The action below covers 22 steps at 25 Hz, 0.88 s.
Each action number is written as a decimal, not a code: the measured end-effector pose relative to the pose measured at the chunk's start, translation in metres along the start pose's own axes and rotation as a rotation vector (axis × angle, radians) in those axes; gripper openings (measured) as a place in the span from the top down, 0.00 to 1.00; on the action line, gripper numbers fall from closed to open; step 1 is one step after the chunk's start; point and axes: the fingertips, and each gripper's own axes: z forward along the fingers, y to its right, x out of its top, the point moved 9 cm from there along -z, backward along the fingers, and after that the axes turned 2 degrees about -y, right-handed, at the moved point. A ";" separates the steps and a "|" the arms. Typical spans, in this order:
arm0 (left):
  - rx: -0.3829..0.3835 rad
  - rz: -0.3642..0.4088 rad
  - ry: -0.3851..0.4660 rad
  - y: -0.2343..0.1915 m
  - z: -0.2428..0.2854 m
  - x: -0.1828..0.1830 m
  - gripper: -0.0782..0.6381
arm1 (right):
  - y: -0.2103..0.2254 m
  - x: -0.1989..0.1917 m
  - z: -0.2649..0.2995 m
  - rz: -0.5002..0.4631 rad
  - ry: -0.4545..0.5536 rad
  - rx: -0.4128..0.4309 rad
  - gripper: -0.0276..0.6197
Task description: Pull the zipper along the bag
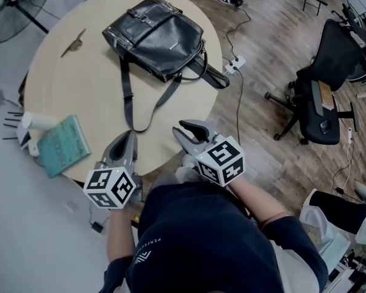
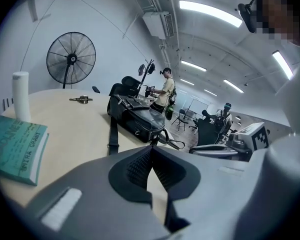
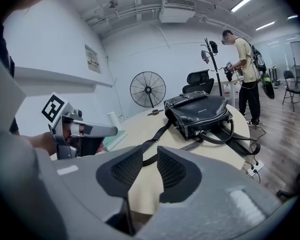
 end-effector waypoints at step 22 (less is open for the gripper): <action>-0.014 -0.005 -0.081 -0.047 0.081 0.030 0.87 | 0.066 0.029 0.096 0.039 -0.037 -0.169 0.79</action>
